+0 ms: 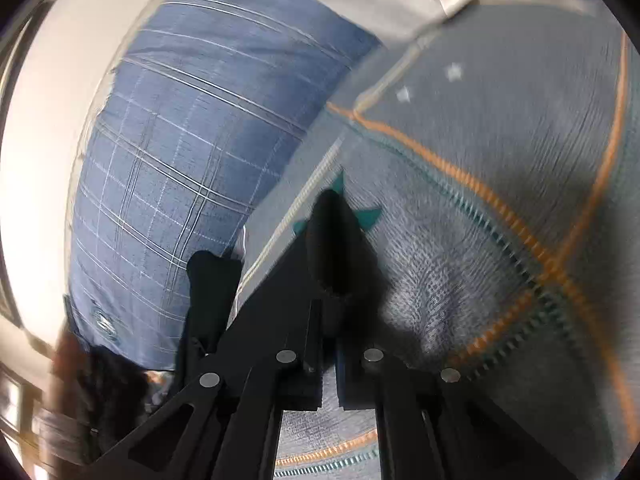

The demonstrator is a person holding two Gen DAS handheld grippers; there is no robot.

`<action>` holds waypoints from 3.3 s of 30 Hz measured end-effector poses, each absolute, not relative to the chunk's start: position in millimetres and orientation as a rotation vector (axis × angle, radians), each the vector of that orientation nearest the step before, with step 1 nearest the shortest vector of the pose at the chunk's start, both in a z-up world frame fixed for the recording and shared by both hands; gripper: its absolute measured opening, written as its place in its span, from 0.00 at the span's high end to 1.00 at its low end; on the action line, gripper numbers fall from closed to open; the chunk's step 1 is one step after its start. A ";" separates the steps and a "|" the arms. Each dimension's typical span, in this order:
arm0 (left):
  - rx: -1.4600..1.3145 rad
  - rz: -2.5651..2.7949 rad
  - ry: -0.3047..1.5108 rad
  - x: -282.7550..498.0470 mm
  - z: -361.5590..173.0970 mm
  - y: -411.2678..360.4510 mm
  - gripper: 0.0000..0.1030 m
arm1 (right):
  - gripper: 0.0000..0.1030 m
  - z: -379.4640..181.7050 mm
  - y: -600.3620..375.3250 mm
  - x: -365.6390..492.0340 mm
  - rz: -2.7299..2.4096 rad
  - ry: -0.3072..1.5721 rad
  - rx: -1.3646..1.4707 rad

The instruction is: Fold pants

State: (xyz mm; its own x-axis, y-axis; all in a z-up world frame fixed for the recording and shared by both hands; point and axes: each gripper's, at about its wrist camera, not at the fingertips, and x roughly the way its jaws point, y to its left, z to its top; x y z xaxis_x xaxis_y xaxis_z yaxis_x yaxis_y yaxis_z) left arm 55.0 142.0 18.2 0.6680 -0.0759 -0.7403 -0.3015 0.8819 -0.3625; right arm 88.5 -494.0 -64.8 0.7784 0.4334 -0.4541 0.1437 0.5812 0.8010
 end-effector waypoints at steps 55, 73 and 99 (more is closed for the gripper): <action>-0.756 -0.202 1.107 -1.4 -27.5 104.2 0.35 | 0.95 0.9 -345.5 37.3 0.290 0.801 0.230; -0.632 0.363 0.637 35.0 49.9 199.4 0.35 | 0.95 14.4 -312.0 67.9 0.320 0.735 0.152; -0.697 0.161 0.914 83.6 -5.5 146.2 0.35 | 0.40 -24.3 -185.5 157.4 0.640 0.640 -0.639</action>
